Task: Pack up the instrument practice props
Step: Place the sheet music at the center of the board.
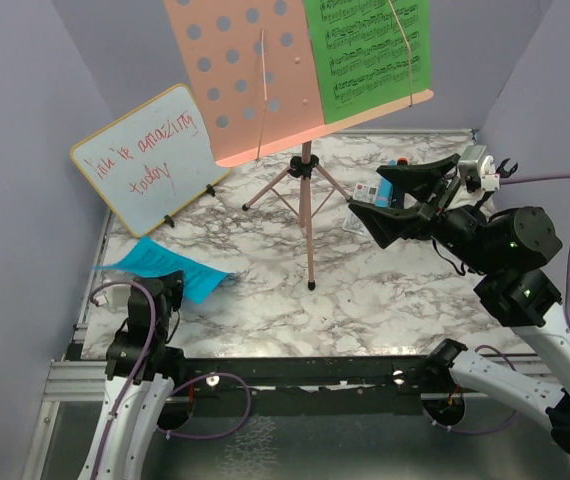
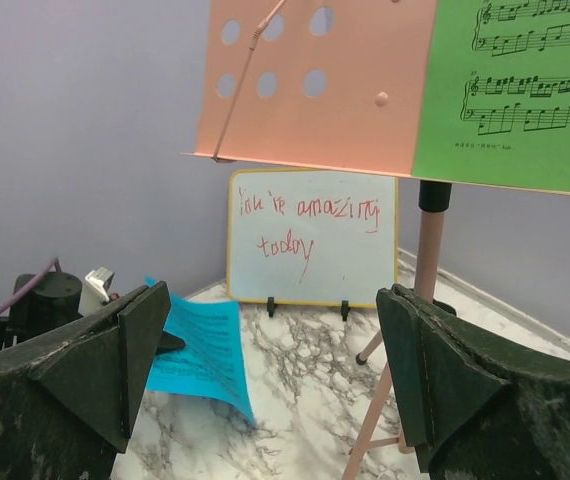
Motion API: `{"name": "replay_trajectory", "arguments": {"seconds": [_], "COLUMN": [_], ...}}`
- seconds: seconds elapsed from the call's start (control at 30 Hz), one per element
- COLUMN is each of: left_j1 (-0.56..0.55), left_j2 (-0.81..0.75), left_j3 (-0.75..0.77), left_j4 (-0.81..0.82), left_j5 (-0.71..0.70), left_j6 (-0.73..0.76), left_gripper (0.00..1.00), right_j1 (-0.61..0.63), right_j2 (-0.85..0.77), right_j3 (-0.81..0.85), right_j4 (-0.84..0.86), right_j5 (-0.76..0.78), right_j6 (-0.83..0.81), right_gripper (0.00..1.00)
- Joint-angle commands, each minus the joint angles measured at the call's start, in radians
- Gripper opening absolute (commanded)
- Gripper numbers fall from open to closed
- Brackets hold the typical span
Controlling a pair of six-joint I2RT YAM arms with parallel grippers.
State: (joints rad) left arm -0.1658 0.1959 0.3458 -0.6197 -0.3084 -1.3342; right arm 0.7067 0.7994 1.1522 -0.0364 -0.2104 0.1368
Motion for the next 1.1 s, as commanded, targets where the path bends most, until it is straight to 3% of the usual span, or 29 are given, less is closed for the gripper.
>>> {"name": "replay_trajectory", "arguments": {"seconds": [0.0,0.2,1.07], "left_j1": [0.000,0.000,0.000], "left_j2": [-0.036,-0.100,-0.137], "left_j3": [-0.077,-0.127,-0.226], "left_j4": [-0.072,-0.108,-0.094], "left_j5": [-0.095,-0.163,-0.275], "left_j6": [-0.207,-0.306,-0.359], "left_gripper": [0.00,0.00,0.01], "right_j1": [-0.003,-0.002,-0.002], "right_j2": [-0.025,-0.037,-0.038], "right_j3": [-0.014,-0.013,-0.022], "right_j4": [0.000,-0.007,-0.003], "right_j5": [0.003,0.011,0.002], "right_j6": [-0.013,-0.015,-0.011], "right_gripper": [0.94,0.94,0.93]}}
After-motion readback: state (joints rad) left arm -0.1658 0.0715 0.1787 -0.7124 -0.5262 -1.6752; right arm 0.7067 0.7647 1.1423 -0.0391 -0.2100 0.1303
